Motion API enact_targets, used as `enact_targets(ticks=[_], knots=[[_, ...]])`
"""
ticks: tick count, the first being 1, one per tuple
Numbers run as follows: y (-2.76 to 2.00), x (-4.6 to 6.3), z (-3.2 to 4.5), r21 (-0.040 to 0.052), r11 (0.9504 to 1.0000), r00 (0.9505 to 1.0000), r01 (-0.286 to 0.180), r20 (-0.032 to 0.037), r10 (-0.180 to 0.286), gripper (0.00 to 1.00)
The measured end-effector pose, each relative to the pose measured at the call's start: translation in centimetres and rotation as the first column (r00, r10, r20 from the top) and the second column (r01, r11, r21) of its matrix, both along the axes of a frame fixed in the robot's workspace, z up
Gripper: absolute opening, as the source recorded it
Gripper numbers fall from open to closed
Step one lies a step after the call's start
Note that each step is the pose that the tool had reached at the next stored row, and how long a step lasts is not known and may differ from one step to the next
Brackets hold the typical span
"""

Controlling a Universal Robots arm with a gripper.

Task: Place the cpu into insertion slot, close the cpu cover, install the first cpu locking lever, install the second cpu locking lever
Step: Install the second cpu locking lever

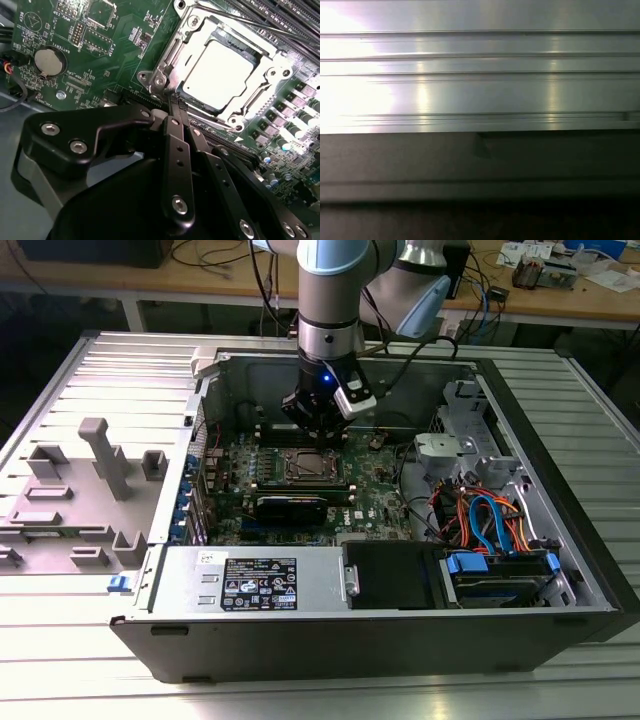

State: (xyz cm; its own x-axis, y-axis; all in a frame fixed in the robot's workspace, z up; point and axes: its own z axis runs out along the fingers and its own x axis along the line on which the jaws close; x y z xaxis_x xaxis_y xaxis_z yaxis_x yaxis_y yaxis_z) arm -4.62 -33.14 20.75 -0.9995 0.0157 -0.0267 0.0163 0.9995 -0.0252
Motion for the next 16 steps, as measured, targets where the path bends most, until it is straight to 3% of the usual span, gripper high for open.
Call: enact_targets(ticks=[11,16], knots=[[-0.45,0.0,0.0,-0.0006,1.0,1.0,0.0,-0.0001,0.0,0.11],[-0.96,0.0,0.0,-0.0012,1.0,1.0,0.0,0.0,0.0,0.11]])
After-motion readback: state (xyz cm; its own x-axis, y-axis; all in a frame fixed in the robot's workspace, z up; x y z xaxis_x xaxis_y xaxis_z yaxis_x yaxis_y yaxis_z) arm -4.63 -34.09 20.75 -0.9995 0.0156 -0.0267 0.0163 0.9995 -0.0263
